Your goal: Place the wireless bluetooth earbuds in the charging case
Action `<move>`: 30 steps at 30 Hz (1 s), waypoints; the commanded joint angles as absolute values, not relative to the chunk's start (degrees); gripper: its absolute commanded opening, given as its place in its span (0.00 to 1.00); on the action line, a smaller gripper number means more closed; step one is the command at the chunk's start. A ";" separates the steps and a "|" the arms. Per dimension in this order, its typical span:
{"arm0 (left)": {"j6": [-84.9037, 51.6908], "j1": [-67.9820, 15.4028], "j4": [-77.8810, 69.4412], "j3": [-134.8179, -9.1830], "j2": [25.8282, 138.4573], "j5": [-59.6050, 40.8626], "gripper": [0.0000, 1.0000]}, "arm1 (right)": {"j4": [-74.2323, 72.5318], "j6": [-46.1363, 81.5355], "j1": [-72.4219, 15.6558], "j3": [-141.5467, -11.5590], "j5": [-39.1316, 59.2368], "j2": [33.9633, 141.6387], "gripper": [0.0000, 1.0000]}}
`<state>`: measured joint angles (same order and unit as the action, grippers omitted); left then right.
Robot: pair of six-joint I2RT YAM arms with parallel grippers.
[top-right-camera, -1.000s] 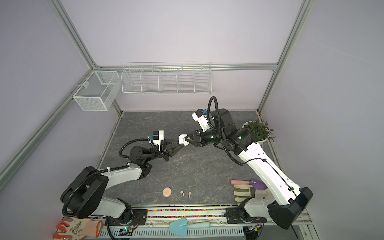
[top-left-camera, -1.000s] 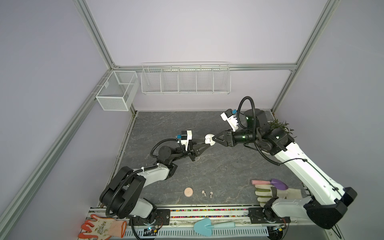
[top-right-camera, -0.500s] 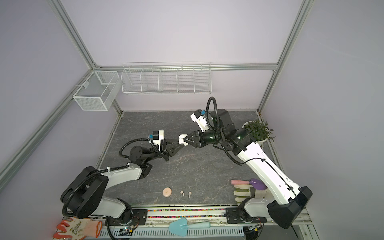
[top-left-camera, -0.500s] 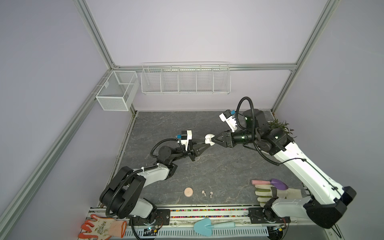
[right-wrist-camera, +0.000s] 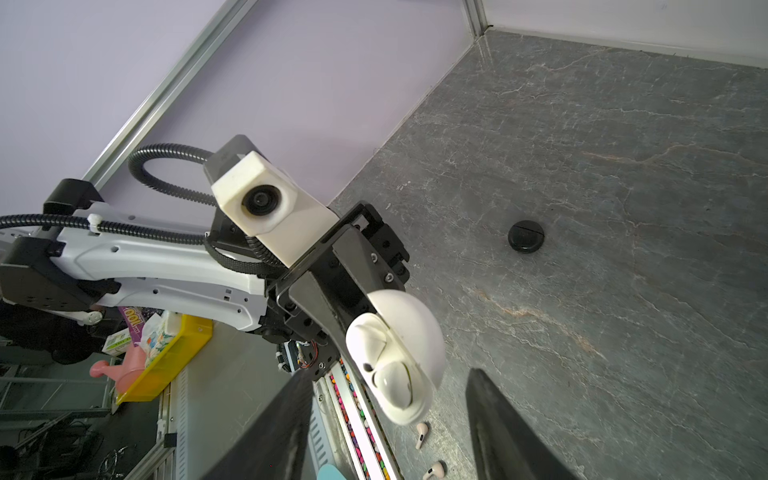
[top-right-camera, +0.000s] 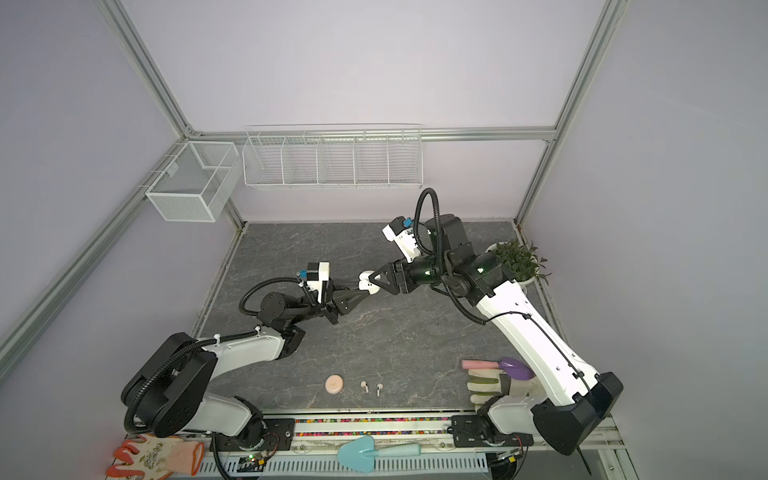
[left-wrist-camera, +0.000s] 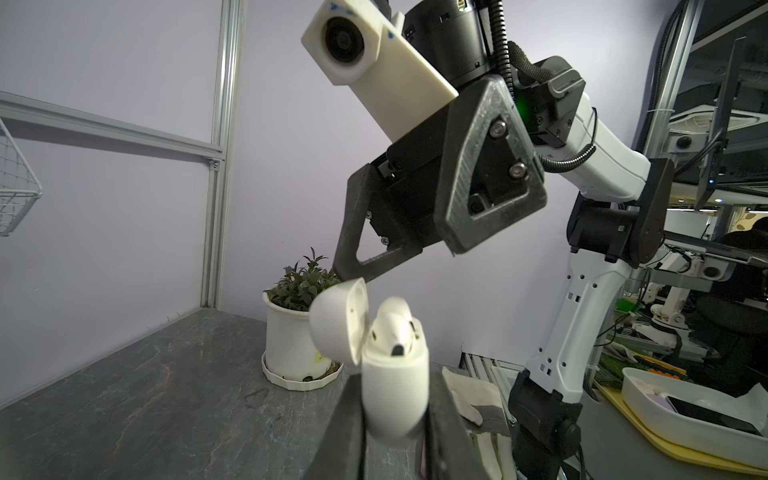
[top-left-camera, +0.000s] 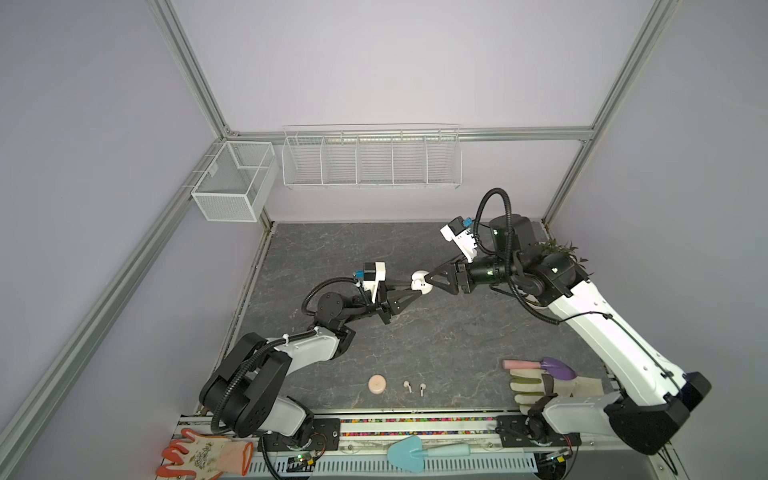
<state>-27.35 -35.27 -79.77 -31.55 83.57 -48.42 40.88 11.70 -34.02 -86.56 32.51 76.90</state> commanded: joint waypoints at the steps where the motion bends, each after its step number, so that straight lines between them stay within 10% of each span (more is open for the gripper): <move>1: -27.77 -35.51 -81.21 -31.55 82.97 -49.88 0.00 | 41.24 7.50 -33.44 -87.12 35.21 79.54 0.64; 30: -27.97 -35.51 -81.20 -31.55 83.80 -48.69 0.00 | 37.36 8.43 -33.30 -85.22 47.43 78.10 0.47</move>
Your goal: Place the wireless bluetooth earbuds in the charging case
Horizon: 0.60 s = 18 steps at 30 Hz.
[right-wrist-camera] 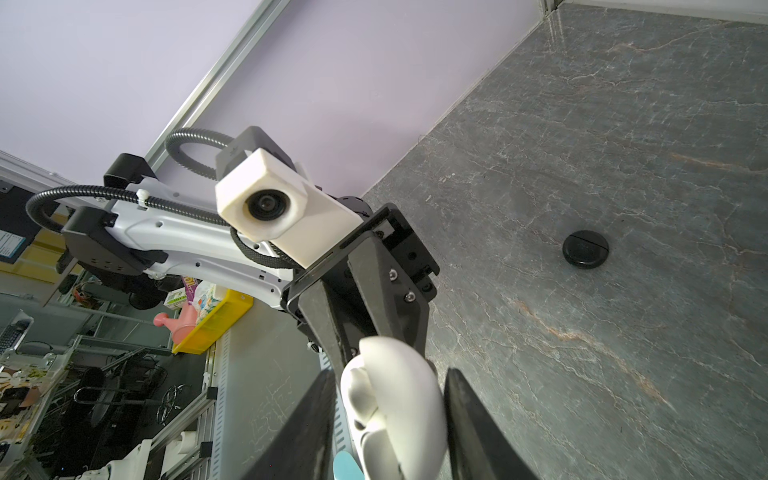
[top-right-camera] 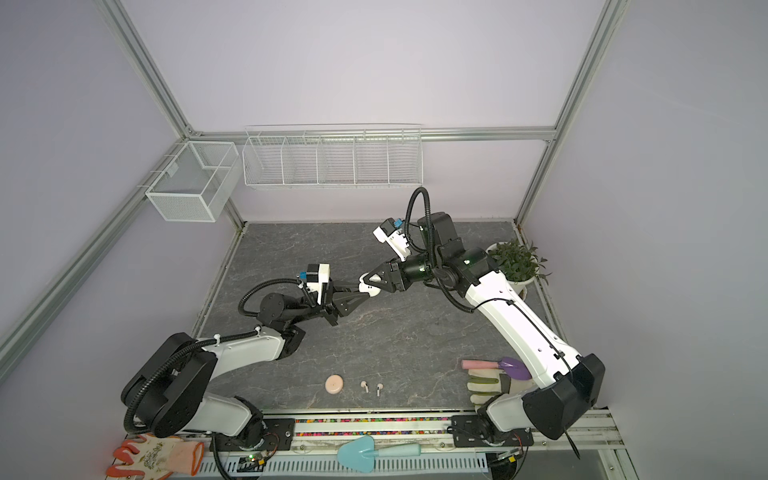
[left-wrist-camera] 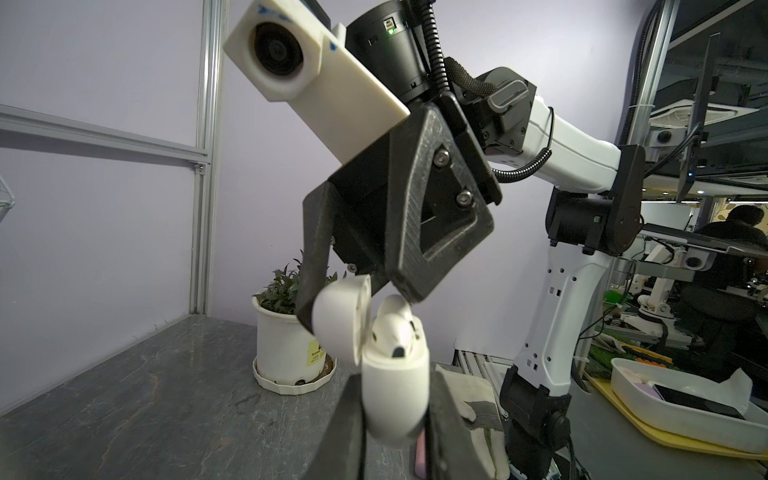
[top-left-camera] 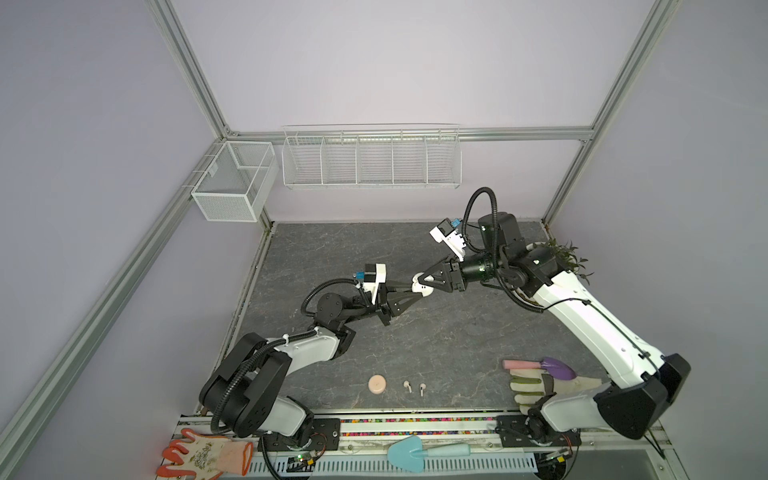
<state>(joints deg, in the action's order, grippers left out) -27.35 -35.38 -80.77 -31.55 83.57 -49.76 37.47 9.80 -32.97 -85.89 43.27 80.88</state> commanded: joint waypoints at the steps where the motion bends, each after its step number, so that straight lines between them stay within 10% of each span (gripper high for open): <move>1: -27.97 -35.51 -81.16 -31.55 83.93 -48.61 0.00 | 37.27 8.43 -33.35 -85.20 47.54 77.87 0.48; 18: -27.85 -35.47 -81.21 -31.03 84.63 -46.85 0.00 | 39.29 6.85 -34.21 -84.35 47.26 77.72 0.54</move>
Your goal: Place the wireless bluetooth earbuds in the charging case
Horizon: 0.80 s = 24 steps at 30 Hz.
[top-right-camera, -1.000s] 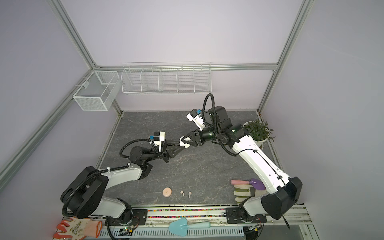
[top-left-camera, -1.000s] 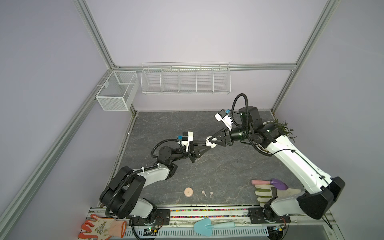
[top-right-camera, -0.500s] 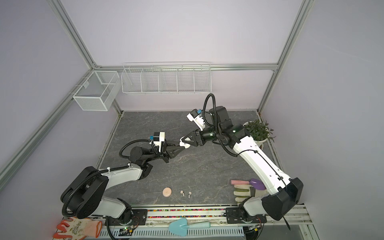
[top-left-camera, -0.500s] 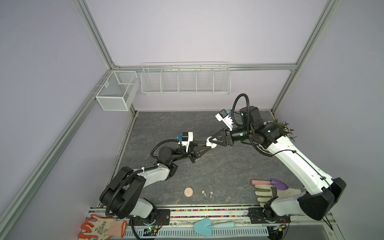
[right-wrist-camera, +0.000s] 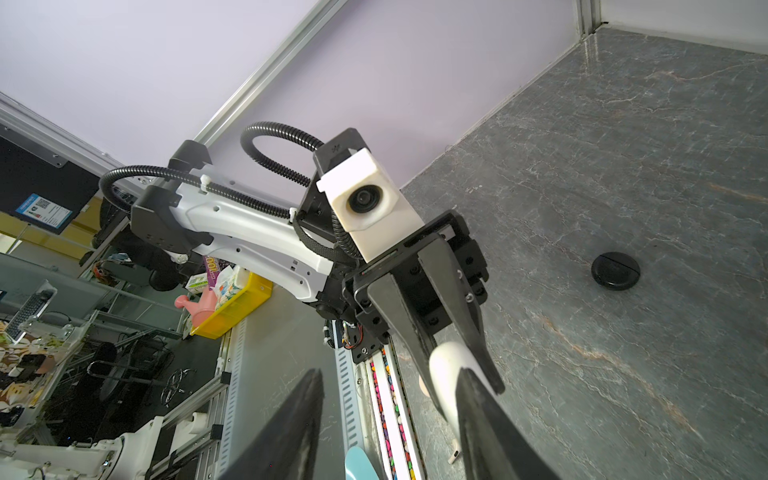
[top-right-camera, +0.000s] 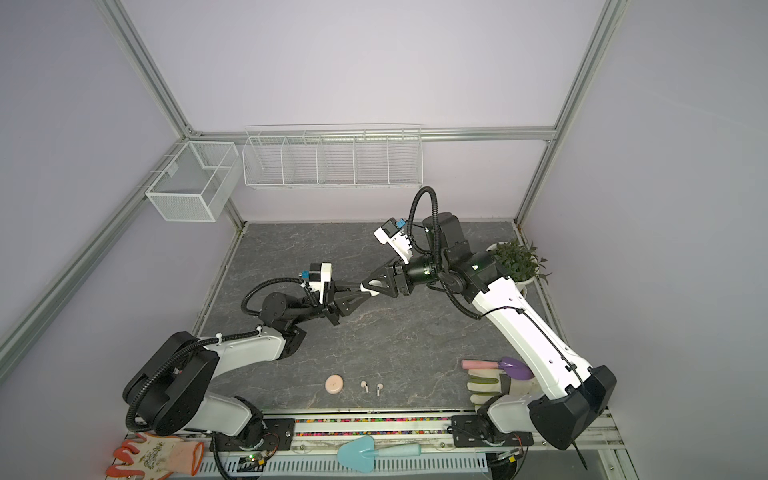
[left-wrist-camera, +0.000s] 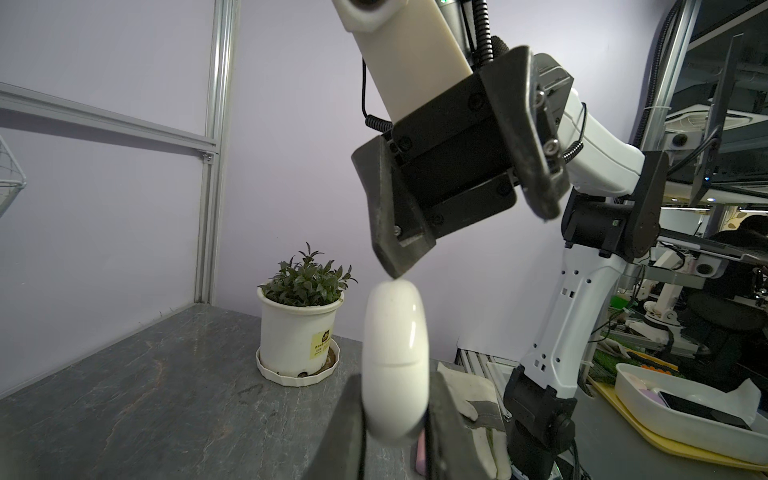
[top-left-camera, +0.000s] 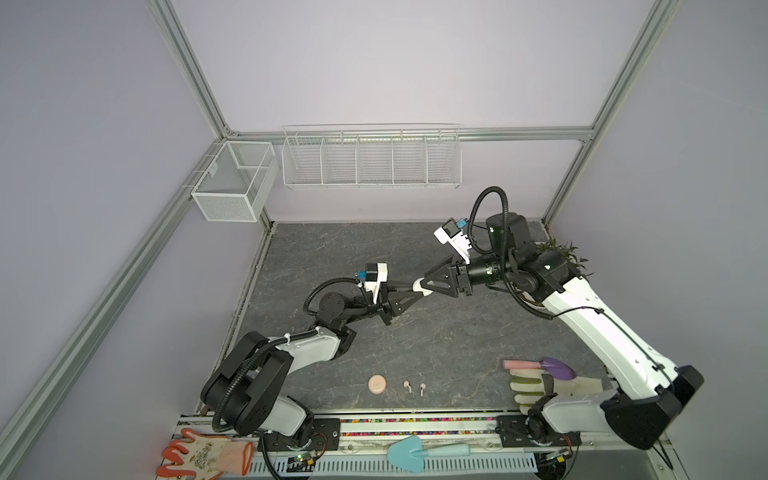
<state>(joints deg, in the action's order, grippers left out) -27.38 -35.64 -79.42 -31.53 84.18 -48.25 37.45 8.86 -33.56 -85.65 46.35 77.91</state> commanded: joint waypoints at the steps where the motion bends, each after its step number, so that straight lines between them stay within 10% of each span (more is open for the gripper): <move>1: -27.86 -35.42 -81.21 -31.09 84.64 -46.85 0.00 | 39.90 6.25 -34.22 -84.59 46.88 78.01 0.54; 14: -28.80 -35.42 -81.21 -31.16 84.75 -49.86 0.00 | 50.65 -8.25 -33.59 -92.63 39.53 80.76 0.60; 24: -29.84 -35.43 -81.21 -31.62 84.90 -50.12 0.00 | 57.49 -11.57 -33.66 -96.08 47.47 86.58 0.37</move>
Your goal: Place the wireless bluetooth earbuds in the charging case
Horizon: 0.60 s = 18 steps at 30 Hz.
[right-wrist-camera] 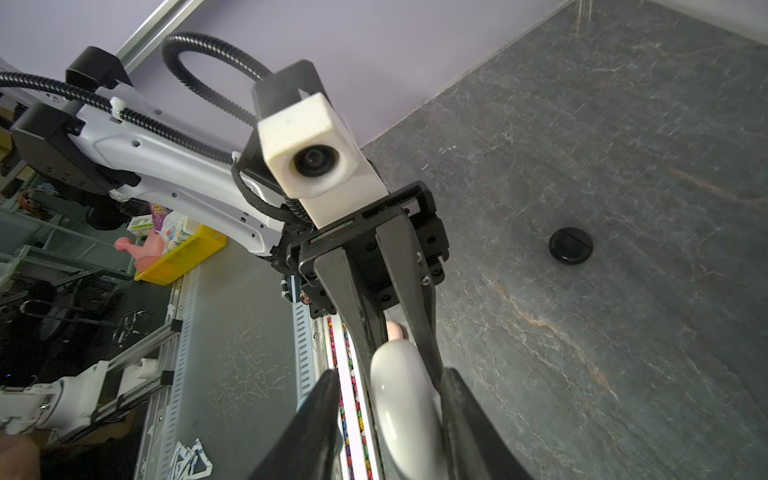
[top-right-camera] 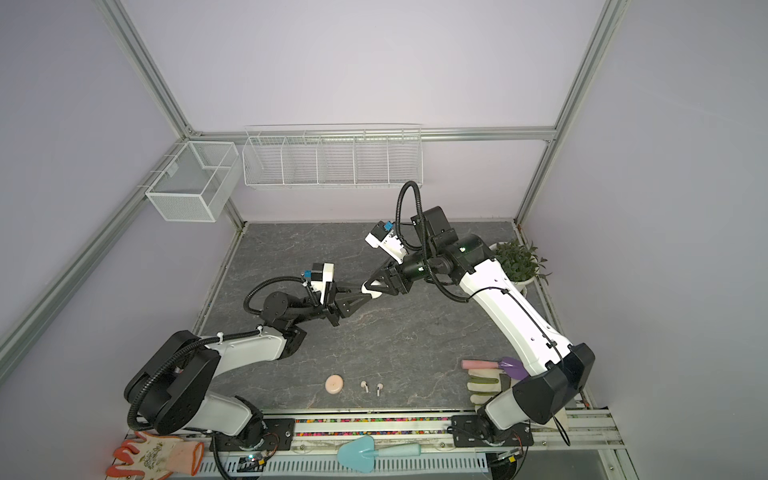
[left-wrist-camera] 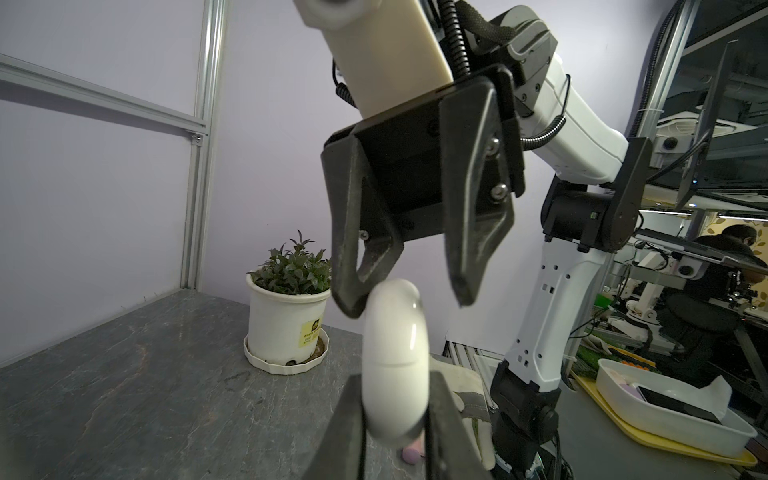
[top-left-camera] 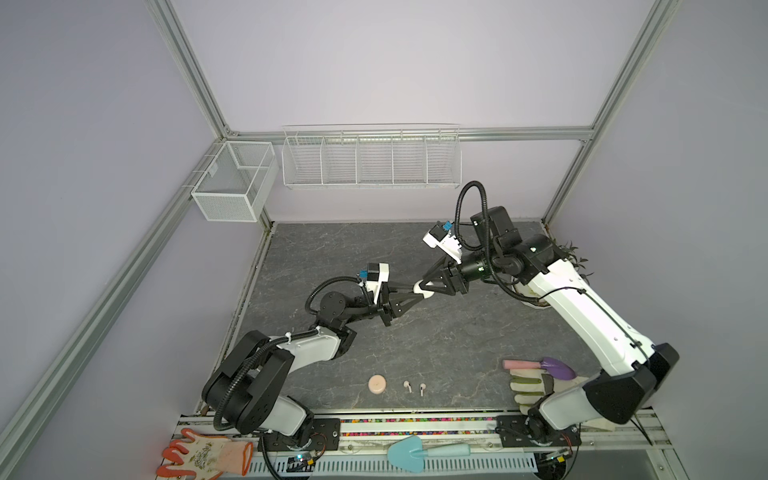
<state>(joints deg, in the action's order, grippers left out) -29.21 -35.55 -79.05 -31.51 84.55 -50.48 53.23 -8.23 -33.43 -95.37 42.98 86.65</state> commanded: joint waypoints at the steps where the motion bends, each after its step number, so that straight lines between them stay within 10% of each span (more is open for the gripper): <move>1: -29.71 -35.42 -81.21 -31.52 84.77 -49.97 0.00 | 57.52 -11.64 -33.66 -95.89 47.62 86.37 0.35; 18: -34.94 -35.33 -81.21 -32.70 85.55 -48.09 0.00 | 37.56 -9.16 -36.43 -76.89 36.47 78.98 0.26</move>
<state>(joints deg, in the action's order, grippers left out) -33.21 -35.68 -77.41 -31.51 85.52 -53.63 39.48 -9.19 -34.68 -81.54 39.42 79.22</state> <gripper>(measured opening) 0.195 0.267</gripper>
